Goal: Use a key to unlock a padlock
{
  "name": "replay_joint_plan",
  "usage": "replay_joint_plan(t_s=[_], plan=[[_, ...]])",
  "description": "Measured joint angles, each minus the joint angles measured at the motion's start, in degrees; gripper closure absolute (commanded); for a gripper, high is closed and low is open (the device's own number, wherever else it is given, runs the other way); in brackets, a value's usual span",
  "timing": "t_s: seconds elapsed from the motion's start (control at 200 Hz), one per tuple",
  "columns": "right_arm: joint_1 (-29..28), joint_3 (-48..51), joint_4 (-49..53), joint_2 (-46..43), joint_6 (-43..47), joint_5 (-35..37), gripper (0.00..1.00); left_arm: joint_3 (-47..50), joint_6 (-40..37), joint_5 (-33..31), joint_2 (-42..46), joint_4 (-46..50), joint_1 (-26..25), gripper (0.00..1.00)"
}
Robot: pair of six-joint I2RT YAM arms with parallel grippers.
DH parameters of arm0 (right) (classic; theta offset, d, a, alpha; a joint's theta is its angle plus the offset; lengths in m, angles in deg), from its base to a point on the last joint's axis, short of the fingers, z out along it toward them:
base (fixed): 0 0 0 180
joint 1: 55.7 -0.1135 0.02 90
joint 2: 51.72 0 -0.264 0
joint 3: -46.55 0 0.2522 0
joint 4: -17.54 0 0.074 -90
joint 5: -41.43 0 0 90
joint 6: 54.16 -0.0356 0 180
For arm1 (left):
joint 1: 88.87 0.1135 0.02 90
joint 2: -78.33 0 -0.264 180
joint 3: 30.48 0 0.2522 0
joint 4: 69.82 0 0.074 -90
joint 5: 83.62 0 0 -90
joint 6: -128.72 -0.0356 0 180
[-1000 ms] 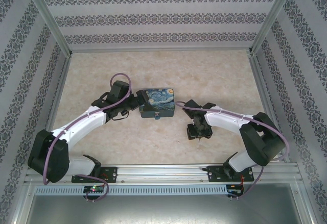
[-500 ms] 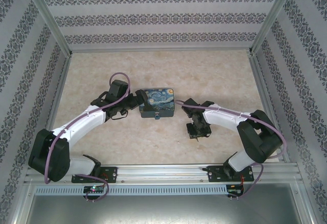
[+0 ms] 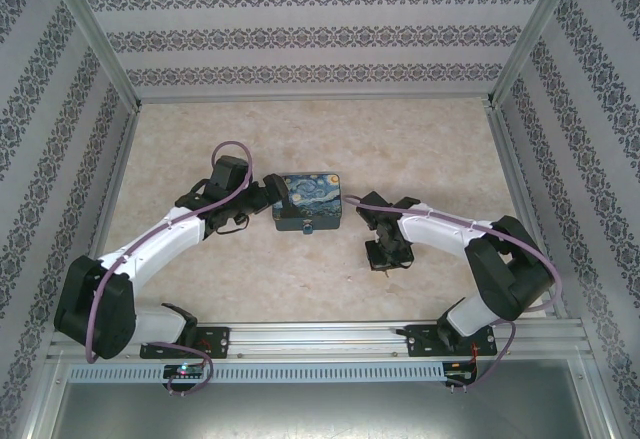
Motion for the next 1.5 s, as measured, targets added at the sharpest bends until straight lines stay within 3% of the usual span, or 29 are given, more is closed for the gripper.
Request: replay_joint_plan(t_s=[1.154, 1.499], plan=[[3.78, 3.41, -10.73, -9.60, -2.67, -11.87, 1.00, 0.02, 0.02, -0.17, 0.37, 0.00, 0.00, 0.01], [4.55, 3.10, -13.20, -14.58, -4.26, -17.14, 1.00, 0.85, 3.13, 3.13, 1.70, -1.90, -0.02, 0.00]])
